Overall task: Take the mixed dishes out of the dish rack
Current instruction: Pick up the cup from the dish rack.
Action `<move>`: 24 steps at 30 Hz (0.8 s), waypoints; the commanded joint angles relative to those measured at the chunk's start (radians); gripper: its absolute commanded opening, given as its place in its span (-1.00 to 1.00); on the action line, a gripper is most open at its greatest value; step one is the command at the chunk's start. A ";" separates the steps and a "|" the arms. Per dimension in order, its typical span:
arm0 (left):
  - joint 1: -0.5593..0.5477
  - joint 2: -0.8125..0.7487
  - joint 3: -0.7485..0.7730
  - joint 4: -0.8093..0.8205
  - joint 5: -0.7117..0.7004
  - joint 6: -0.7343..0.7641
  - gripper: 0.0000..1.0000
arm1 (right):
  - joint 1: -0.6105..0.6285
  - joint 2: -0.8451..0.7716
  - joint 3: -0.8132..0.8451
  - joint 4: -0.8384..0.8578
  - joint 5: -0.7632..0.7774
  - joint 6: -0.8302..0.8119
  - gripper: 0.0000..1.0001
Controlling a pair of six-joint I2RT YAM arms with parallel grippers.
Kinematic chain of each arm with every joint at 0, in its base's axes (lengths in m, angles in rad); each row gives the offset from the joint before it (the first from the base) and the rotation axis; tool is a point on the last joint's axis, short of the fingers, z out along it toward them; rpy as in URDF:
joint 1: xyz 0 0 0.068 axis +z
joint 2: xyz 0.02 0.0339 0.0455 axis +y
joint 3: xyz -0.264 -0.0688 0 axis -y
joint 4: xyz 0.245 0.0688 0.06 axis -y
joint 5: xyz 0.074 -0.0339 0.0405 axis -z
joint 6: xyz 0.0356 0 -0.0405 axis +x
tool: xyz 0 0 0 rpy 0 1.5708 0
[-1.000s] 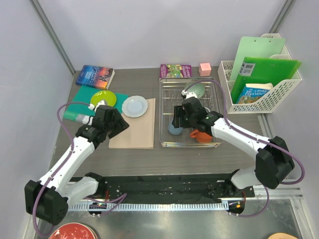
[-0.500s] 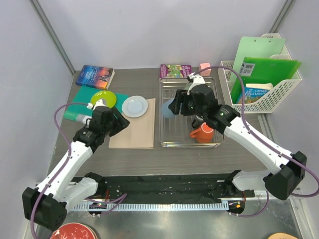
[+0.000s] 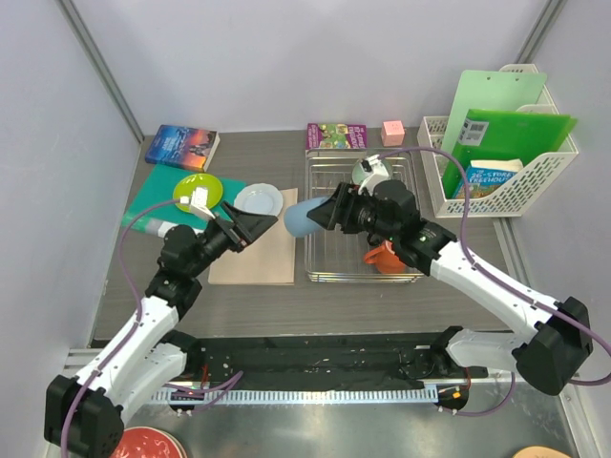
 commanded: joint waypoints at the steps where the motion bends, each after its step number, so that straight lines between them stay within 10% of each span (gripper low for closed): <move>1: -0.002 0.015 0.000 0.252 0.099 -0.070 0.72 | 0.007 0.016 0.001 0.199 -0.085 0.091 -0.98; 16: -0.002 0.061 -0.027 0.314 0.113 -0.094 0.60 | 0.031 0.101 -0.005 0.341 -0.214 0.162 -0.98; 24: -0.002 0.064 -0.020 0.328 0.125 -0.098 -0.72 | 0.036 0.096 -0.016 0.284 -0.175 0.128 -0.95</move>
